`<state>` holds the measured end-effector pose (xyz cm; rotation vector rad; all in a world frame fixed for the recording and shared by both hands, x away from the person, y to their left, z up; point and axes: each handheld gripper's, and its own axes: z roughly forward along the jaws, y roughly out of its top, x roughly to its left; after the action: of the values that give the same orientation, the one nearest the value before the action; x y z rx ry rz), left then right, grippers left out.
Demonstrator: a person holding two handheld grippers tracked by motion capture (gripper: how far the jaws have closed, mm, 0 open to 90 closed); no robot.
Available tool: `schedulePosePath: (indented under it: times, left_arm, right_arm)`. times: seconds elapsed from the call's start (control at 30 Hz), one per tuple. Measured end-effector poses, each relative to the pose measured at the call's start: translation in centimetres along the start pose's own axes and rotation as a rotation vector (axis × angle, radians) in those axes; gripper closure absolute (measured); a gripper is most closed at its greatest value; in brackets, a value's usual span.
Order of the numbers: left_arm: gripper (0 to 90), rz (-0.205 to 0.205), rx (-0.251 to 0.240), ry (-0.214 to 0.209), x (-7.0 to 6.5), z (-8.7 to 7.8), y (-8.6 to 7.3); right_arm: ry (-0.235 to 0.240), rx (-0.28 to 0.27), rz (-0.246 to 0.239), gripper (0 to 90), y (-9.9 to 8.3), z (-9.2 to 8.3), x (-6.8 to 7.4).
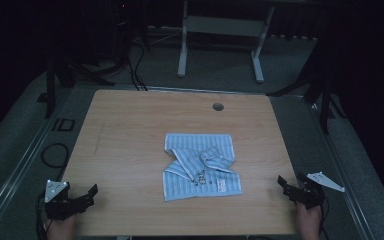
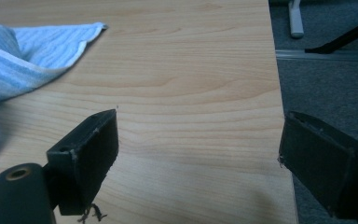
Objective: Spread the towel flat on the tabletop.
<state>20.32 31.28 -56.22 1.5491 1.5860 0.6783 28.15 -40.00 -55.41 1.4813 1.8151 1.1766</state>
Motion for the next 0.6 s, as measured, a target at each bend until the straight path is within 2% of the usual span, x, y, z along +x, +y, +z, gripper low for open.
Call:
schedulePosePath:
  times: [0.07, 0.1, 0.17, 0.2, 0.23, 0.3, 0.33, 0.4, 0.5, 0.57, 0.6]
  left_arm:
    - [0.1, 0.004, 0.015, -0.009, 0.0, 0.1, 0.1]
    - [0.1, 0.003, 0.031, -0.031, 0.0, 0.3, 0.1]
    - [0.1, 0.003, 0.031, -0.031, 0.0, 0.3, 0.1]
    - [0.1, 0.012, 0.077, -0.054, -0.1, 0.7, 0.3]
    - [0.1, 0.016, 0.083, -0.053, -0.2, 0.8, 0.4]
    - [0.1, 0.024, 0.113, -0.094, -0.2, 0.8, 0.8]
    - [0.1, 0.052, 0.142, -0.096, -0.2, 0.8, 1.0]
    - [0.1, 0.103, 0.185, -0.057, -0.5, 0.7, 1.3]
    - [0.2, 0.122, 0.217, -0.045, -0.8, 0.6, 1.5]
    - [0.1, 0.146, 0.278, -0.054, -1.1, 0.8, 1.5]
    - [0.1, 0.145, 0.306, -0.063, -1.3, 1.0, 1.5]
  right_arm:
    - [-0.005, 0.008, -0.011, 11.5, 0.0, 0.0, 0.2]
    - [-0.003, 0.011, -0.019, 11.9, 0.0, 0.0, 0.2]
    - [0.005, 0.016, -0.026, 13.5, 0.0, 0.0, 0.3]
    - [0.013, 0.043, -0.042, 13.4, 0.0, 0.2, 0.5]
    - [0.017, 0.054, -0.049, 13.4, 0.0, 0.3, 0.6]
    - [0.031, 0.084, -0.067, 13.5, 0.1, 0.3, 0.7]
    - [0.047, 0.101, -0.077, 13.4, 0.2, 0.3, 0.9]
    - [0.079, 0.137, -0.114, 13.4, 0.5, 0.1, 1.1]
    - [0.104, 0.195, -0.137, 12.8, 1.1, -0.2, 1.3]
    - [0.121, 0.261, -0.15, 12.7, 1.5, -0.1, 1.3]
    - [0.117, 0.27, -0.165, 12.7, 1.6, -0.2, 1.5]
